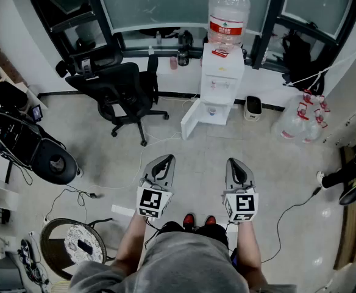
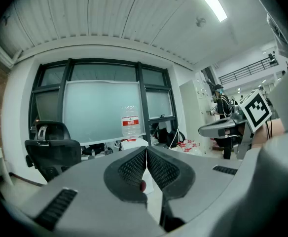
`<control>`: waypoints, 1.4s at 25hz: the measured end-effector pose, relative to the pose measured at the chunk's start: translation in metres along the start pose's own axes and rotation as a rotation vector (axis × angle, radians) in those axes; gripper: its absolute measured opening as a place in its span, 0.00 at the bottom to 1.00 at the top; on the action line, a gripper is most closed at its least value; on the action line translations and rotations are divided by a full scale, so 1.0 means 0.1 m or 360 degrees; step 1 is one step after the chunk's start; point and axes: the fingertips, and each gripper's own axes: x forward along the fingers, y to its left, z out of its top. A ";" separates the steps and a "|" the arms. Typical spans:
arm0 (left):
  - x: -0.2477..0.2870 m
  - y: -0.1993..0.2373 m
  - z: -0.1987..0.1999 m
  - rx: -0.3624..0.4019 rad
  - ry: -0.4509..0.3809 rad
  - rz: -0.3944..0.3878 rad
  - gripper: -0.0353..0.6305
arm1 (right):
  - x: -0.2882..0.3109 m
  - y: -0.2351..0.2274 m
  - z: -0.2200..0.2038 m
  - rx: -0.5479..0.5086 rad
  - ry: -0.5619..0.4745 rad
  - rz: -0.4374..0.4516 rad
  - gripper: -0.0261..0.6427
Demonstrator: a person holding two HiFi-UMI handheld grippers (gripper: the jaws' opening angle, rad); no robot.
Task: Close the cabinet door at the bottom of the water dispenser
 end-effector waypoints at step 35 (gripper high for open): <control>2.43 0.85 0.11 -0.0003 0.0091 0.0100 0.09 | 2.39 -1.32 -0.03 0.0098 0.0037 0.0120 0.06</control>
